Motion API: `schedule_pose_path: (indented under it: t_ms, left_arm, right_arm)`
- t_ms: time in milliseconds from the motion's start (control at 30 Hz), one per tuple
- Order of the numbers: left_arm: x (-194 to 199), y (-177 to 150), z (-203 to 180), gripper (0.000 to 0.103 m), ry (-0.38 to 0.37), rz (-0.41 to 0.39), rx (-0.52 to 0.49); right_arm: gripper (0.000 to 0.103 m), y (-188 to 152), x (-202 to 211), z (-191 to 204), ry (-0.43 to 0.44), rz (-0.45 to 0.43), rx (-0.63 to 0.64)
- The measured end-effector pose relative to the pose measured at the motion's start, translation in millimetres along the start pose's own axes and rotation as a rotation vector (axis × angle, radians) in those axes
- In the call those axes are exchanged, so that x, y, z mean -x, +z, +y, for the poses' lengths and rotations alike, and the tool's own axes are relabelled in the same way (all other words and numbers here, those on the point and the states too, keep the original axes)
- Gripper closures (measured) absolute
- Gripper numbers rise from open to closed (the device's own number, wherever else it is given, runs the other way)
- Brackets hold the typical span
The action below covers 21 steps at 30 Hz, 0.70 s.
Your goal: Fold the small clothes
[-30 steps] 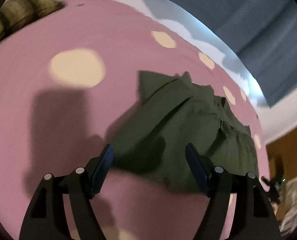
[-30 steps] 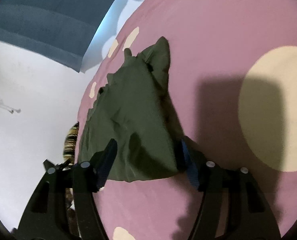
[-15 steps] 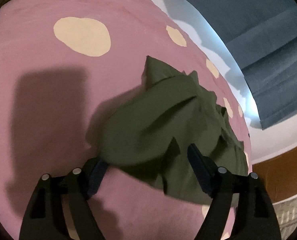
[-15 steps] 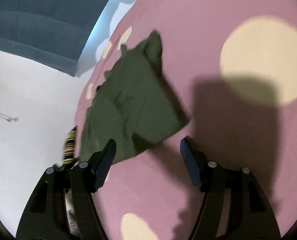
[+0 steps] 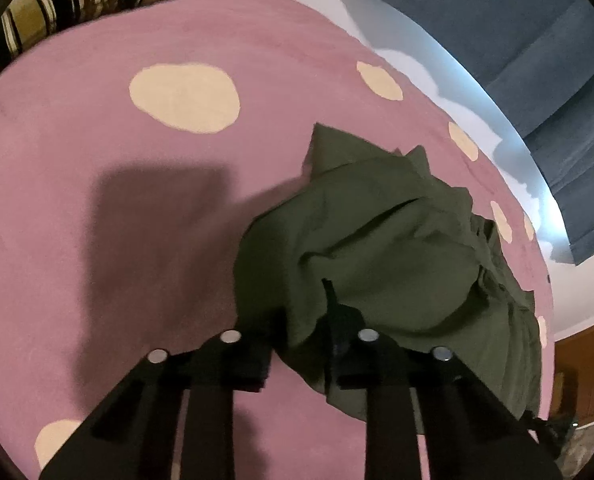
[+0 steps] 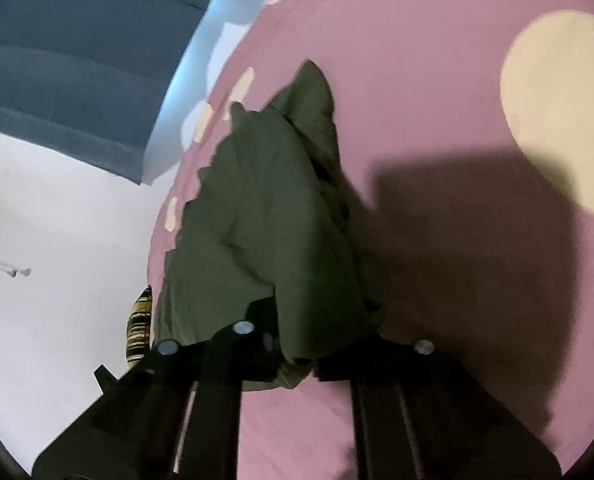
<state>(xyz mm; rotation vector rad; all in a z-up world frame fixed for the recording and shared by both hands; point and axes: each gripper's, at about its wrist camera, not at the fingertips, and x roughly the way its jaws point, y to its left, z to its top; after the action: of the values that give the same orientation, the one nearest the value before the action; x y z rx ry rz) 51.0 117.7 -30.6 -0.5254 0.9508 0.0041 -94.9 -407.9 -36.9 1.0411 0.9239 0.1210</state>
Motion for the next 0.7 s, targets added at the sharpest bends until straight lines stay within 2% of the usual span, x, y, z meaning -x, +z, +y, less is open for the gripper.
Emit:
schedule_pose_path:
  t_ms: [133, 267, 467, 600, 700]
  left_arm:
    - [17.9, -0.6, -5.7, 0.085, -0.012, -0.017, 0.009]
    - [23.3, -7.3, -5.5, 0.085, -0.031, -0.002, 0.006]
    - [-5.8, -12.0, 16.9, 0.084, -0.059, 0.074, 0.057]
    - [-6.5, -12.4, 17.1, 0.083, -0.066, 0.068, 0.028]
    - [-1.7, -12.5, 20.1, 0.072, -0.070, 0.062, 0.018]
  right_arm:
    - [0.097, 7.9, 20.0, 21.1, 0.006, -0.025, 0.093]
    - [0.098, 15.4, 30.4, 22.9, -0.009, -0.038, 0.127]
    - [0.098, 12.5, 10.3, -10.2, -0.043, 0.014, 0.089]
    - [0.098, 11.9, 2.7, -23.3, 0.003, 0.029, 0.050]
    - [0.091, 12.4, 10.2, -23.0, -0.014, 0.032, 0.052]
